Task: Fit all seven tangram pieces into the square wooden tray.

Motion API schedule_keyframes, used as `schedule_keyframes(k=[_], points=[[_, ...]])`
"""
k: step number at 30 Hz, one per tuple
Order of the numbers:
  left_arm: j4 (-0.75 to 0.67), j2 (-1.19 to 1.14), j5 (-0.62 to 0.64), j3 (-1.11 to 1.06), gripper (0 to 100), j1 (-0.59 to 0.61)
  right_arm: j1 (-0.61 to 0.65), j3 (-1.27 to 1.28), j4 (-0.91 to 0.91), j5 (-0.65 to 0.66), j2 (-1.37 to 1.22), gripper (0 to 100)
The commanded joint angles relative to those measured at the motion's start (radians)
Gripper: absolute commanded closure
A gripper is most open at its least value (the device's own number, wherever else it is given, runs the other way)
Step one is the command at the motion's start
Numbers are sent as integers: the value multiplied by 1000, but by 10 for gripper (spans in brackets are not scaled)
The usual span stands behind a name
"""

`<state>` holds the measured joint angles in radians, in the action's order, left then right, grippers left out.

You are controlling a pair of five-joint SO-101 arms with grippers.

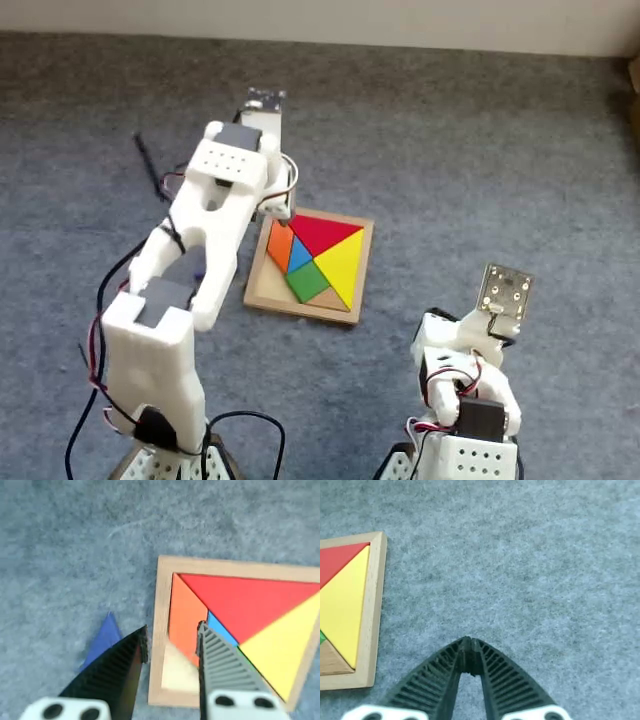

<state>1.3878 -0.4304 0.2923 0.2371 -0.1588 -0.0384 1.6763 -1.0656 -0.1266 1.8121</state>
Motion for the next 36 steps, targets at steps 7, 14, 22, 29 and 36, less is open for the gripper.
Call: schedule_keyframes(k=[7,14,22,29,36], points=[[115,394,-95,-140,825,19,-10,143,36,8,5,993],[83,588,-276,-389,824,113,-10,143,36,8,5,993],[-180,591,-459,-661,732,196,-8,143,36,8,5,993],[-302,584,-500,-765,748,170,-8,143,36,8,5,993],[-313,325,-500,-634,748,171,-8,143,36,8,5,993]])
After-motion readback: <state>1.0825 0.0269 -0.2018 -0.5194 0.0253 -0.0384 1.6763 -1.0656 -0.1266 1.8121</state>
